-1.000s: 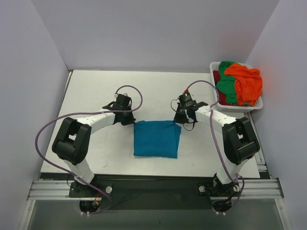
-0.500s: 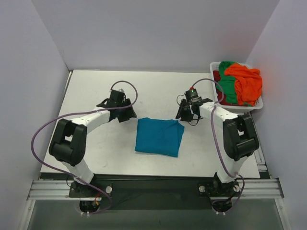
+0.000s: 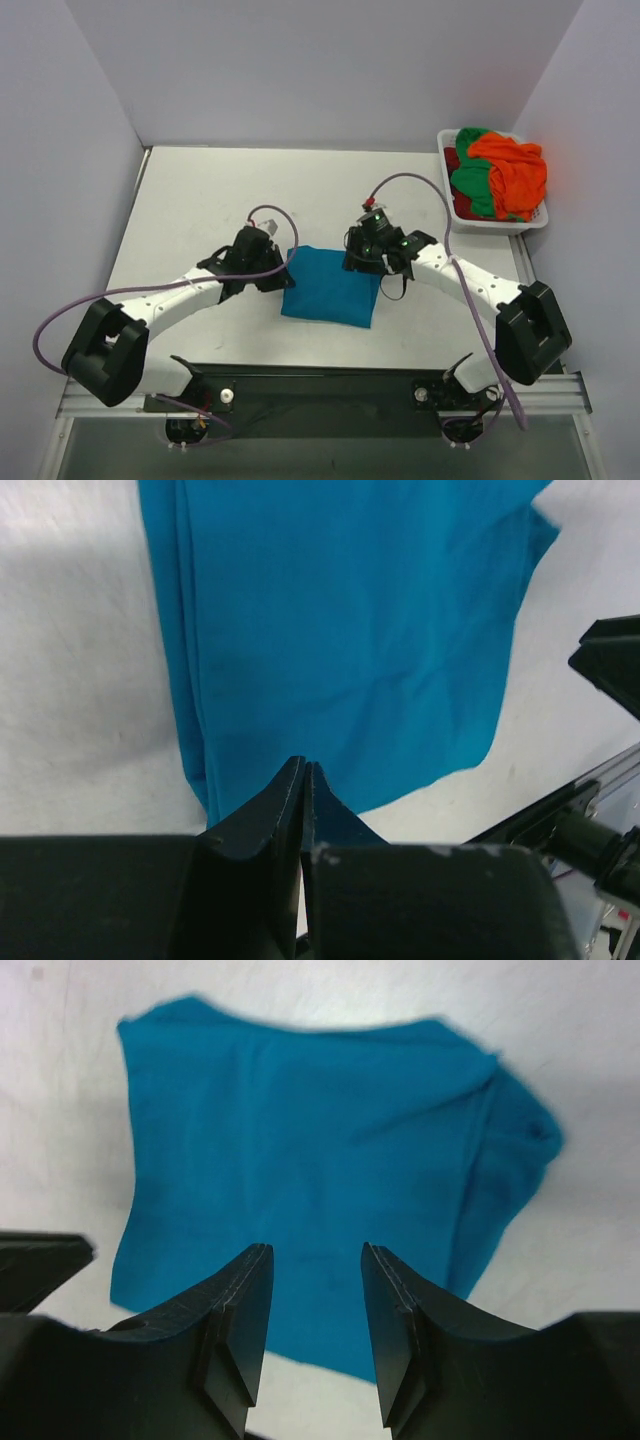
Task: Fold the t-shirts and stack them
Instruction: Smooth out wrinkles on the folded tshirt
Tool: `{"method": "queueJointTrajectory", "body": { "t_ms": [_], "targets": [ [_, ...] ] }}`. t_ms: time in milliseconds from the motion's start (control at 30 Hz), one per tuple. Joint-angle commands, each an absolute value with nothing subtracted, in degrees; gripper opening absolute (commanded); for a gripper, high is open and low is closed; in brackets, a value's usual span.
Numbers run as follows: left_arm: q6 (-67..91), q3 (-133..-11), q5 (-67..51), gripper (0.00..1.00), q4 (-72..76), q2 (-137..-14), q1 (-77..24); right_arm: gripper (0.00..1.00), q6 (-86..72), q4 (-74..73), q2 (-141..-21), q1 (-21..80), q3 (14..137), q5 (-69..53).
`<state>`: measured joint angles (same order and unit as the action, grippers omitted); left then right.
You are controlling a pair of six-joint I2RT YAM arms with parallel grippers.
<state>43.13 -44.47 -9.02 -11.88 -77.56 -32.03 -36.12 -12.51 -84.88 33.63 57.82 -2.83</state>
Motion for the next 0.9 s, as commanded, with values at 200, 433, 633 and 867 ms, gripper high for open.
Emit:
{"method": "queueJointTrajectory", "body": {
  "t_ms": [200,433,633,867],
  "targets": [
    [49.5,-31.1,-9.2,0.06,-3.7,-76.5,-38.5,0.41,-43.4,-7.8,-82.6,41.5,43.3,-2.1],
    [49.5,-27.8,-8.2,0.06,-4.7,-76.6,-38.3,0.41,-44.3,-4.6,-83.3,40.9,36.4,-2.1],
    [46.5,-33.4,-4.3,0.43,-14.1,-68.7,-37.2,0.41,-43.2,-4.7,-80.6,38.6,35.3,-3.0],
    [41.7,-37.2,-6.2,0.70,-17.5,-67.1,-28.8,0.41,-42.4,-4.9,-79.6,37.8,36.3,-4.3]
  ]
}}
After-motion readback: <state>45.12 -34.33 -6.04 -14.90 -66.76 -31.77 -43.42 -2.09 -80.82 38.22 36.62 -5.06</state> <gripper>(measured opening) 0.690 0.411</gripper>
